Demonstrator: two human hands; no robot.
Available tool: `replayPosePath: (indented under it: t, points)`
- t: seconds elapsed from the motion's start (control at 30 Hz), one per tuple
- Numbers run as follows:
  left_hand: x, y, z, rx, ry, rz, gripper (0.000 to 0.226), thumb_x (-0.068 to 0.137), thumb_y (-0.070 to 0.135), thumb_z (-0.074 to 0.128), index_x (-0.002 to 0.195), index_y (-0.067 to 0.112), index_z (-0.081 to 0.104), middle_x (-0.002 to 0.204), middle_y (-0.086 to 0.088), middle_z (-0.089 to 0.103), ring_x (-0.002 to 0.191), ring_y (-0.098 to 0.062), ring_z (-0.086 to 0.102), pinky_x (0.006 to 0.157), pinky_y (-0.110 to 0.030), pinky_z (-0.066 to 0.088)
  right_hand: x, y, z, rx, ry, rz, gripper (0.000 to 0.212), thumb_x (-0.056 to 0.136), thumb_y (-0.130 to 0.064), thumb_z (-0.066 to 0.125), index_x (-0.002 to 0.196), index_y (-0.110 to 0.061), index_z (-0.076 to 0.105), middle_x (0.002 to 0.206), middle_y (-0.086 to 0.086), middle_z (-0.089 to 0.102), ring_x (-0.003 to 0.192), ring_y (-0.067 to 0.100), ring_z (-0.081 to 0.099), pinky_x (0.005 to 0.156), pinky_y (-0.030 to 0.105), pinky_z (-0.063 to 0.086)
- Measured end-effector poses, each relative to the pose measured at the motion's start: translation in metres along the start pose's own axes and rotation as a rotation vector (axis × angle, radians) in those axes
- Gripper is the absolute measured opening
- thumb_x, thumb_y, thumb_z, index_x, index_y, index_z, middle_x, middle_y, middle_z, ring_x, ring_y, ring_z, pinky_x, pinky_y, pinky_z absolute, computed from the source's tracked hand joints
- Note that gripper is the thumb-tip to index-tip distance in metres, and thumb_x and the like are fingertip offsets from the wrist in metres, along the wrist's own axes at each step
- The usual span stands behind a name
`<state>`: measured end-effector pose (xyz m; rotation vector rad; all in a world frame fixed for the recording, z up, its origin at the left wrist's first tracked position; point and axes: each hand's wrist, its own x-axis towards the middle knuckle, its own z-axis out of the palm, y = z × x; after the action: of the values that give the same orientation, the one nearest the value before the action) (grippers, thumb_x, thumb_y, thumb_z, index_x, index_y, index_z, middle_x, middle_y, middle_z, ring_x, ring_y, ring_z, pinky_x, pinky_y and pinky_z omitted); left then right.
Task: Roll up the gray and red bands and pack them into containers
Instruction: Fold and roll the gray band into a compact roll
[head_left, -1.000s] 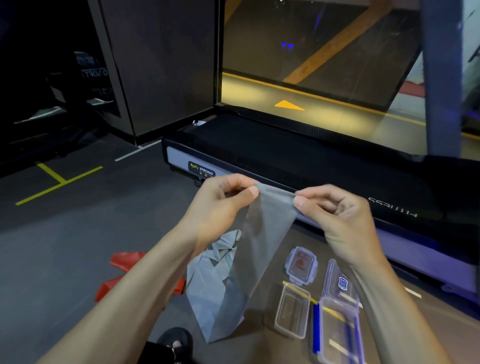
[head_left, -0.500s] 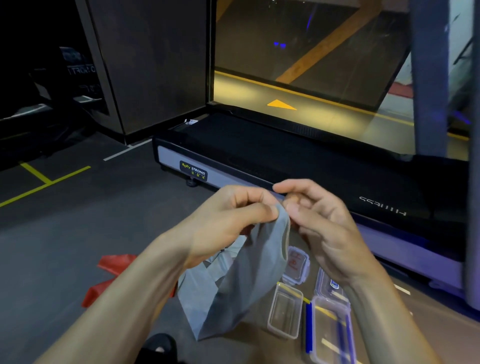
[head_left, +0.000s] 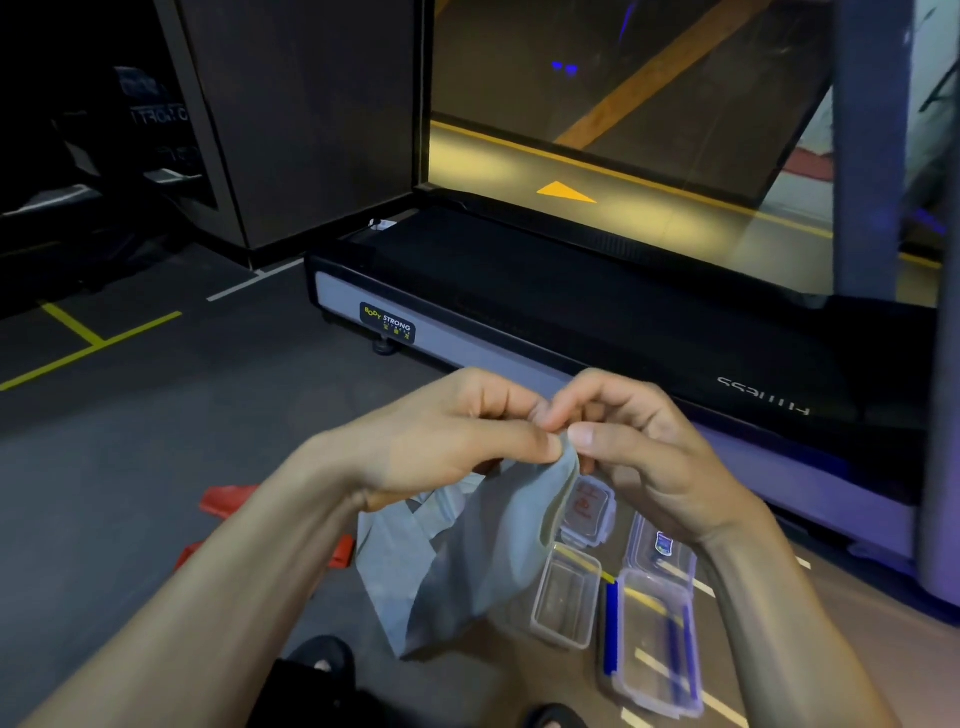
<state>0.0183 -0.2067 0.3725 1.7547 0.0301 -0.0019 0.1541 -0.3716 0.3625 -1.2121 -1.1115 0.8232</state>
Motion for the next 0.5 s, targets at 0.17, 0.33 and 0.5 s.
replayPosePath:
  t: [0.17, 0.33, 0.5]
  points:
    - [0.001, -0.003, -0.003, 0.021, -0.022, 0.007, 0.038, 0.091, 0.029, 0.067, 0.103, -0.007, 0.068, 0.099, -0.037, 0.059, 0.091, -0.031, 0.05, 0.083, -0.044, 0.037, 0.0, -0.001, -0.004, 0.015, -0.06, 0.035, 0.009, 0.089, -0.016, 0.068, 0.093, -0.022, 0.073, 0.084, -0.005, 0.069, 0.073, 0.007, 0.059, 0.07, 0.02, 0.049]
    - [0.001, -0.002, -0.001, 0.034, -0.04, 0.064, 0.022, 0.102, 0.022, 0.061, 0.104, 0.004, 0.074, 0.091, -0.024, 0.064, 0.085, -0.018, 0.056, 0.082, -0.031, 0.042, -0.003, -0.003, -0.012, -0.076, -0.094, -0.009, 0.007, 0.095, -0.015, 0.066, 0.096, -0.02, 0.069, 0.085, 0.001, 0.064, 0.08, 0.013, 0.061, 0.08, 0.027, 0.05]
    - [0.007, -0.009, 0.009, 0.033, -0.05, 0.067, 0.023, 0.104, 0.02, 0.059, 0.116, 0.002, 0.069, 0.1, -0.018, 0.074, 0.089, -0.033, 0.069, 0.082, -0.046, 0.054, 0.004, -0.009, -0.009, 0.077, 0.061, -0.169, 0.009, 0.095, -0.015, 0.062, 0.094, -0.022, 0.066, 0.115, 0.005, 0.062, 0.106, 0.018, 0.06, 0.091, 0.032, 0.051]
